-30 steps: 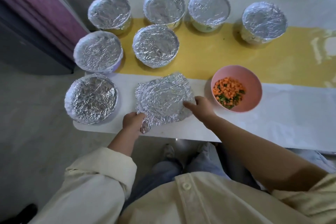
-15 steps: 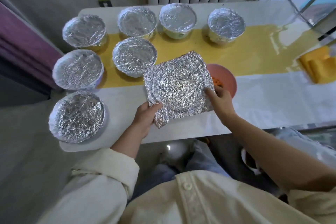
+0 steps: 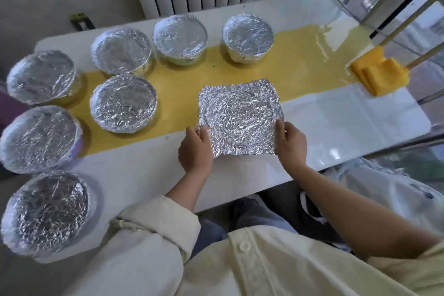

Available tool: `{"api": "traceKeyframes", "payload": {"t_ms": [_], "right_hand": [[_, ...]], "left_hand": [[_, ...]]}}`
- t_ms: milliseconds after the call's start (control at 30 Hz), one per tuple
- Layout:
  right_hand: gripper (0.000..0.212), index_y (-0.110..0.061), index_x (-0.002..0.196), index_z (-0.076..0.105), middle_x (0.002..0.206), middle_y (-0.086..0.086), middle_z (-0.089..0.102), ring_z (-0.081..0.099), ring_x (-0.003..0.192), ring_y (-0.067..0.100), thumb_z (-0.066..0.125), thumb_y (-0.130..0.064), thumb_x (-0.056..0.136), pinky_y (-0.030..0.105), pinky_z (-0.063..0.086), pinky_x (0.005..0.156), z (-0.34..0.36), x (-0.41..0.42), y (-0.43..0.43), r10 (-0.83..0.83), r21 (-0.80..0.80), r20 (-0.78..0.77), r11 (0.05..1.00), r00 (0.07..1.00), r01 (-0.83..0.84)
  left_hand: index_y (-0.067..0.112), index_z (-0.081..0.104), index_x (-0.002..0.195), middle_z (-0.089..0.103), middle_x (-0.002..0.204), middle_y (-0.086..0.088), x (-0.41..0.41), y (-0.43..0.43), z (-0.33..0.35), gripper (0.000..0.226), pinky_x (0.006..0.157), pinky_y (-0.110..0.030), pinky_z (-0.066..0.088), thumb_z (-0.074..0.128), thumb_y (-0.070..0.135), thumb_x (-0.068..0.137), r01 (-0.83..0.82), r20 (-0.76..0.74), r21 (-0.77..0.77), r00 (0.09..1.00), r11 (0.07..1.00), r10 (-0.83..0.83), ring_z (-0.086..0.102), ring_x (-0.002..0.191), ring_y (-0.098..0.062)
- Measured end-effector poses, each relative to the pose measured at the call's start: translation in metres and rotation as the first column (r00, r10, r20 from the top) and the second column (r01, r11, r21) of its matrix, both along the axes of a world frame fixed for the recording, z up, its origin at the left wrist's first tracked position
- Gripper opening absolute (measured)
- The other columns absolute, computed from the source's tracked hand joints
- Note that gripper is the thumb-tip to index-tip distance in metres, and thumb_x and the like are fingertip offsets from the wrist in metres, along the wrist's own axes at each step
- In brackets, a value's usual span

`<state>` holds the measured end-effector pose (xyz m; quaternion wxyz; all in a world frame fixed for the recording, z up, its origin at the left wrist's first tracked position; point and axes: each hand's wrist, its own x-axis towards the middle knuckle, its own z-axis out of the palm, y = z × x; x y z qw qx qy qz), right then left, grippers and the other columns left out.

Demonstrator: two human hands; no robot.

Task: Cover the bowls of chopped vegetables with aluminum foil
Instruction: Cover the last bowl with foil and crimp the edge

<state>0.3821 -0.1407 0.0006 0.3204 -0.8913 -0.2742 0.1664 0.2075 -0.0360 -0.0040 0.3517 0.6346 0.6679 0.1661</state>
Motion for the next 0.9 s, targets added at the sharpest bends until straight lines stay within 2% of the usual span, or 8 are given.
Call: {"api": "traceKeyframes", "payload": {"t_ms": [167,300,400,533,633,733,900], "right_hand": [[0.049,-0.006,0.066,0.047,0.056,0.010,0.055,0.054,0.056,0.029,0.038,-0.040,0.100,0.039,0.040,0.053,-0.016,0.013,0.002,-0.024,-0.073,-0.044,0.997,0.999,0.021],[0.038,-0.012,0.064,0.049,0.056,0.003,0.050,0.048,0.056,0.023,0.046,-0.032,0.096,0.032,0.030,0.049,-0.020,0.021,0.004,-0.019,-0.099,-0.106,0.995,0.994,0.008],[0.028,-0.011,0.084,0.058,0.069,0.002,0.059,0.056,0.069,0.025,0.048,-0.036,0.094,0.031,0.035,0.055,-0.014,0.030,0.011,-0.060,-0.105,-0.145,0.993,0.988,0.045],[0.040,-0.015,0.103,0.056,0.089,0.002,0.059,0.056,0.082,0.023,0.046,-0.053,0.094,0.032,0.038,0.069,-0.002,0.045,0.032,-0.117,-0.103,-0.206,0.990,0.971,0.098],[0.043,-0.016,0.098,0.054,0.090,0.002,0.060,0.055,0.084,0.024,0.047,-0.058,0.093,0.032,0.037,0.069,-0.003,0.049,0.048,-0.114,-0.150,-0.203,0.985,0.972,0.085],[0.036,-0.013,0.092,0.052,0.086,0.002,0.060,0.054,0.083,0.025,0.047,-0.049,0.097,0.032,0.033,0.066,-0.012,0.045,0.054,-0.110,-0.096,-0.172,0.991,0.979,0.095],[0.034,-0.006,0.083,0.048,0.073,0.005,0.050,0.045,0.074,0.026,0.040,-0.033,0.102,0.034,0.020,0.060,-0.024,0.044,0.053,-0.112,-0.025,-0.148,0.994,0.983,0.109]], "left_hand": [[0.008,0.060,0.104,0.069,0.096,-0.014,0.007,0.005,-0.012,0.046,0.069,-0.038,0.039,0.030,0.043,0.105,0.042,-0.066,0.001,0.997,0.999,-0.042,0.062,0.091,-0.037],[0.004,0.061,0.100,0.068,0.102,-0.020,0.005,0.008,-0.018,0.046,0.074,-0.041,0.041,0.028,0.035,0.106,0.027,-0.078,-0.033,0.996,0.999,-0.029,0.061,0.098,-0.041],[0.006,0.060,0.104,0.066,0.107,-0.019,0.008,0.013,-0.011,0.046,0.074,-0.037,0.033,0.027,0.038,0.106,-0.050,-0.066,-0.064,0.997,0.997,0.046,0.059,0.101,-0.040],[0.010,0.054,0.095,0.062,0.099,-0.014,0.020,0.028,-0.002,0.047,0.075,-0.037,0.034,0.026,0.046,0.105,-0.123,-0.026,-0.101,0.992,0.987,0.121,0.057,0.098,-0.035],[0.012,0.054,0.095,0.065,0.103,-0.012,0.031,0.040,-0.006,0.045,0.076,-0.037,0.035,0.030,0.049,0.103,-0.137,-0.007,-0.120,0.991,0.983,0.137,0.058,0.099,-0.034],[0.005,0.060,0.104,0.066,0.104,-0.015,0.042,0.041,-0.017,0.044,0.072,-0.036,0.034,0.036,0.041,0.103,-0.132,-0.017,-0.103,0.991,0.986,0.131,0.059,0.098,-0.037],[0.006,0.055,0.091,0.060,0.087,-0.011,0.051,0.036,-0.022,0.033,0.065,-0.034,0.028,0.039,0.032,0.104,-0.180,0.005,-0.060,0.984,0.982,0.180,0.051,0.082,-0.031]]}}
